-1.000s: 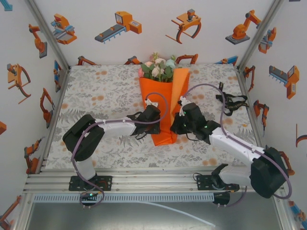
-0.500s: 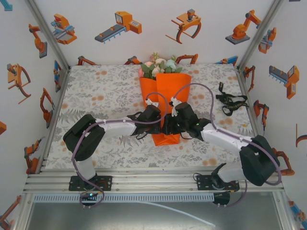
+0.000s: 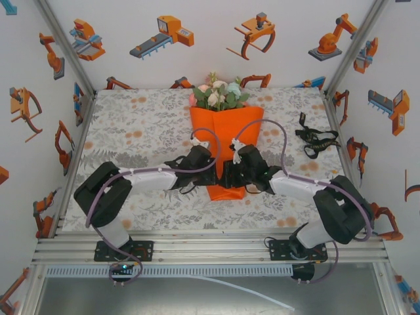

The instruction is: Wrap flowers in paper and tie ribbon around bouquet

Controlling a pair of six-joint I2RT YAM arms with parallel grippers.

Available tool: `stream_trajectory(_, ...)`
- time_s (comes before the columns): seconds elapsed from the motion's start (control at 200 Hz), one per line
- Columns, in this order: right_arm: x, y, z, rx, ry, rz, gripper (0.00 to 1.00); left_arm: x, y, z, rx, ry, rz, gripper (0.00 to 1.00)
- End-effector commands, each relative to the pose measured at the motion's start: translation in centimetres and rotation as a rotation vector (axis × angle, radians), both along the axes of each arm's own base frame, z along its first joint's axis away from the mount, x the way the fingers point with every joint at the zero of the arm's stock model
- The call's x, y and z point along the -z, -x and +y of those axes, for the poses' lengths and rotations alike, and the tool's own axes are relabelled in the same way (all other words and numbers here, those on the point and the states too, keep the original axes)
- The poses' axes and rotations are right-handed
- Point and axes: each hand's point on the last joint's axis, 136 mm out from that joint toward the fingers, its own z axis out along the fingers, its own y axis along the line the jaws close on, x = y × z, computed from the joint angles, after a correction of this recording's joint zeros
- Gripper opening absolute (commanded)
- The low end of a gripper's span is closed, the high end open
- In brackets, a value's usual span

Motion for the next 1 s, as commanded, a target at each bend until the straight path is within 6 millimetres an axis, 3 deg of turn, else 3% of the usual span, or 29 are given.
stream_trajectory(0.0, 1.8, 0.7, -0.4, -0.021, 0.028, 0.025, 0.48, -4.2, -1.3, 0.8, -0.068, 0.13, -0.021, 0.48)
stream_trajectory(0.095, 2.2, 0.8, -0.2, -0.029, 0.02, 0.033, 0.49, -5.7, -2.6, 2.3, -0.135, 0.162, -0.018, 0.48)
stream_trajectory(0.2, 2.3, 0.8, 0.2, -0.042, -0.002, 0.037, 0.48, -6.8, -4.4, 2.1, -0.146, 0.192, -0.027, 0.48)
stream_trajectory(0.315, 2.3, 1.0, 0.8, -0.066, -0.025, 0.043, 0.48, -6.8, -7.1, 0.7, -0.159, 0.192, -0.019, 0.48)
stream_trajectory(0.431, 2.5, 1.1, 1.0, -0.077, -0.032, 0.054, 0.48, -6.9, -9.1, -2.6, -0.09, 0.269, -0.034, 0.45)
stream_trajectory(0.586, 2.0, 1.3, 1.2, -0.092, -0.051, 0.047, 0.48, -4.0, -10.2, -5.9, -0.028, 0.299, 0.032, 0.39)
stream_trajectory(0.726, -1.2, 0.6, 1.3, -0.074, -0.129, -0.002, 0.48, -0.8, -10.4, -5.2, -0.06, 0.232, 0.075, 0.35)
stream_trajectory(0.816, -4.6, -1.0, 0.4, -0.014, -0.225, -0.055, 0.49, 1.1, -9.8, -4.1, -0.076, 0.178, 0.09, 0.34)
stream_trajectory(0.896, -7.0, -3.3, -1.8, 0.095, -0.289, -0.098, 0.49, 2.1, -9.3, -3.4, -0.077, 0.156, 0.098, 0.33)
stream_trajectory(0.996, -7.3, -7.2, -6.3, 0.307, -0.312, -0.098, 0.49, 2.4, -8.7, -2.8, -0.087, 0.147, 0.107, 0.33)
